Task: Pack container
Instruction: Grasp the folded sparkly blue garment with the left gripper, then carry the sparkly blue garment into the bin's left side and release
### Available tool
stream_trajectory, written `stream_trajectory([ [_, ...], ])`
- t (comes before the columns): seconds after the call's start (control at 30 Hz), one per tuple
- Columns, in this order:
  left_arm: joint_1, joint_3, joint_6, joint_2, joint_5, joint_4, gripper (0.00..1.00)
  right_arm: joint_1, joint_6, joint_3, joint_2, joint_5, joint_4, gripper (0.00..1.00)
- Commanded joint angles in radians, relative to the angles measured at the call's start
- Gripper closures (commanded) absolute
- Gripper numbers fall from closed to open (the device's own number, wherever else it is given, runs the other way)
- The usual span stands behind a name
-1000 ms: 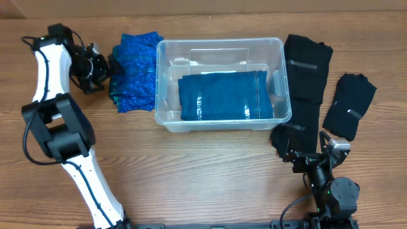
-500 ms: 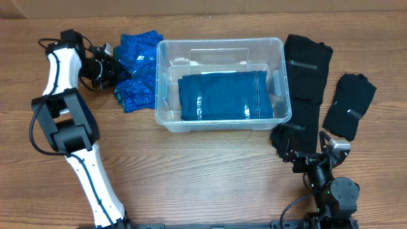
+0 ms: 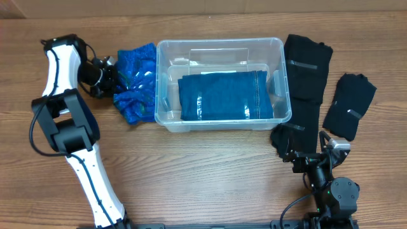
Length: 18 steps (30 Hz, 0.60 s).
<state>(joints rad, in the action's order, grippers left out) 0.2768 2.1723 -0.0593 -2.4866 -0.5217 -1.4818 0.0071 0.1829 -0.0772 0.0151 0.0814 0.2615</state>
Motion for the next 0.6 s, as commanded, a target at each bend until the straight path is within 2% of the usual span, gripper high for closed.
stream_trajectory([
  [0.0, -0.010, 0.106, -0.015, 0.270, -0.026, -0.083, 0.96, -0.003, -0.001, -0.002, -0.005, 0.002, -0.005, 0.00],
  [0.13, -0.055, 0.125, 0.001, 0.461, -0.034, -0.122, 0.96, -0.003, -0.001, -0.002, -0.005, 0.002, -0.005, 0.00],
  [0.27, -0.168, 0.125, 0.055, 0.644, -0.056, -0.110, 0.96, -0.003, -0.001, -0.002, -0.005, 0.002, -0.005, 0.00],
  [0.43, -0.346, 0.125, 0.218, 0.724, -0.039, -0.006, 0.96, -0.003, -0.001, -0.002, -0.005, 0.002, -0.005, 0.00],
  [0.57, -0.510, 0.109, 0.349, 0.715, 0.101, 0.120, 0.96, -0.003, -0.001, -0.002, -0.005, 0.002, -0.005, 0.00],
])
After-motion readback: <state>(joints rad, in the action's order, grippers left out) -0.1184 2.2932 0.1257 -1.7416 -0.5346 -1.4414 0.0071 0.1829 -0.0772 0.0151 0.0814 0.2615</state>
